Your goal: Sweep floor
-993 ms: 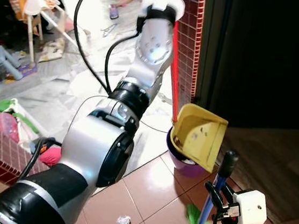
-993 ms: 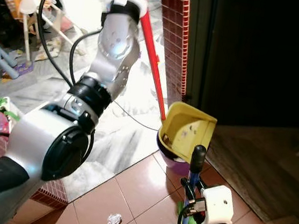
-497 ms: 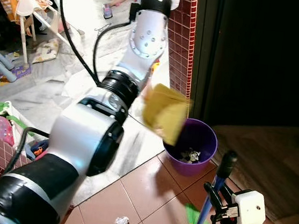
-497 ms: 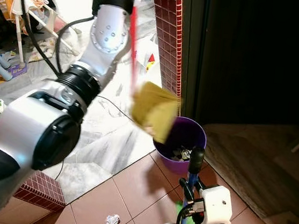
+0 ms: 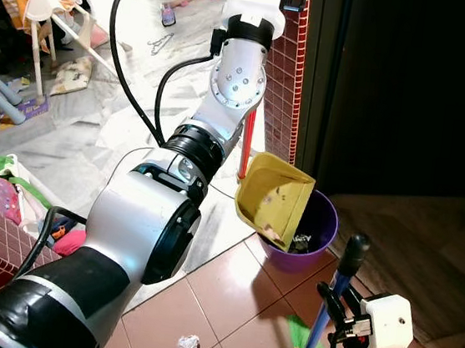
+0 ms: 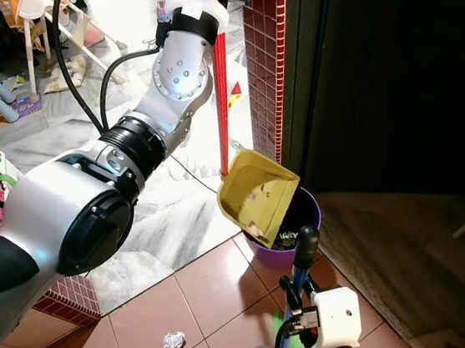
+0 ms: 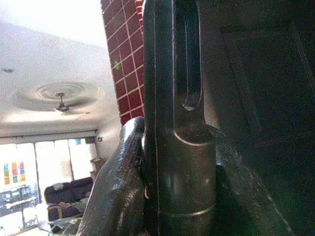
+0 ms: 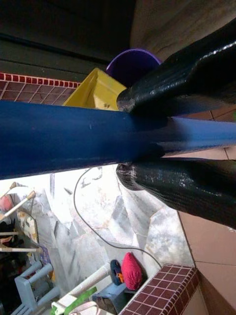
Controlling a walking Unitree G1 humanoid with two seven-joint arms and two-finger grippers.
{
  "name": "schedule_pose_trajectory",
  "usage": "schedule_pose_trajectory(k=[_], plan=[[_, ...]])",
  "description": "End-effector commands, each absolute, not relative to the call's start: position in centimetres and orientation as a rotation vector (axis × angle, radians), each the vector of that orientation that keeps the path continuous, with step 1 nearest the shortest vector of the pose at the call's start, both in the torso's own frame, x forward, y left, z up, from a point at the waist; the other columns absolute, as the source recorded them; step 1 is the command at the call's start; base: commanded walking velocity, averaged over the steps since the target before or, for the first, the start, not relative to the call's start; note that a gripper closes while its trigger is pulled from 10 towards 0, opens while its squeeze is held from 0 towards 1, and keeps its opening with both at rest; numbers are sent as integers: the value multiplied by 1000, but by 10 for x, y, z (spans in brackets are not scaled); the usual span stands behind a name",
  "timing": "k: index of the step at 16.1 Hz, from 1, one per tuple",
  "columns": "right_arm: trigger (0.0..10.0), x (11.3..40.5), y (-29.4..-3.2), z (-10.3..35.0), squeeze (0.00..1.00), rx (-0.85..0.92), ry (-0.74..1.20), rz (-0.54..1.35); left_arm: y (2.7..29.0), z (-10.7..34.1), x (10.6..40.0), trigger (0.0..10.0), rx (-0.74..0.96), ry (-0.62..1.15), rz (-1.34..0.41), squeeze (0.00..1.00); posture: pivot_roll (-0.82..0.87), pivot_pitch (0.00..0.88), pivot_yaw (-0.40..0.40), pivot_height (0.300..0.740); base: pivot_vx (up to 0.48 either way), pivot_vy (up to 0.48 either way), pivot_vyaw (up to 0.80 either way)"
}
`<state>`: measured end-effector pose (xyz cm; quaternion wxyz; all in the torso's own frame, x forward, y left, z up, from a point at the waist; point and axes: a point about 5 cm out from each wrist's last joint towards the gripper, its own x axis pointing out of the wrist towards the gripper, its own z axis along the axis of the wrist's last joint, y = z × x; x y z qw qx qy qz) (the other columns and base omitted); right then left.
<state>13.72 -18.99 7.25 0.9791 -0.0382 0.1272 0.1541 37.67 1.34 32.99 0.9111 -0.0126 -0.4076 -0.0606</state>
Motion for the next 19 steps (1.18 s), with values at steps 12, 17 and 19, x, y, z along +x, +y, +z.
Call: schedule_pose_trajectory(k=[12,17,19], plan=[[10000,148,-183,66,0,-37,244,343,-57,284,311,10000,198,-1128,-720,0,-420,18,228,740,0,0,0],[10000,161,-184,62,0,-45,234,358,21,348,366,10000,-49,-993,-227,0,-377,0,204,740,0,0,0],[10000,171,-185,58,0,-39,234,378,54,372,371,10000,-118,-1028,-55,0,-346,0,181,740,0,0,0]])
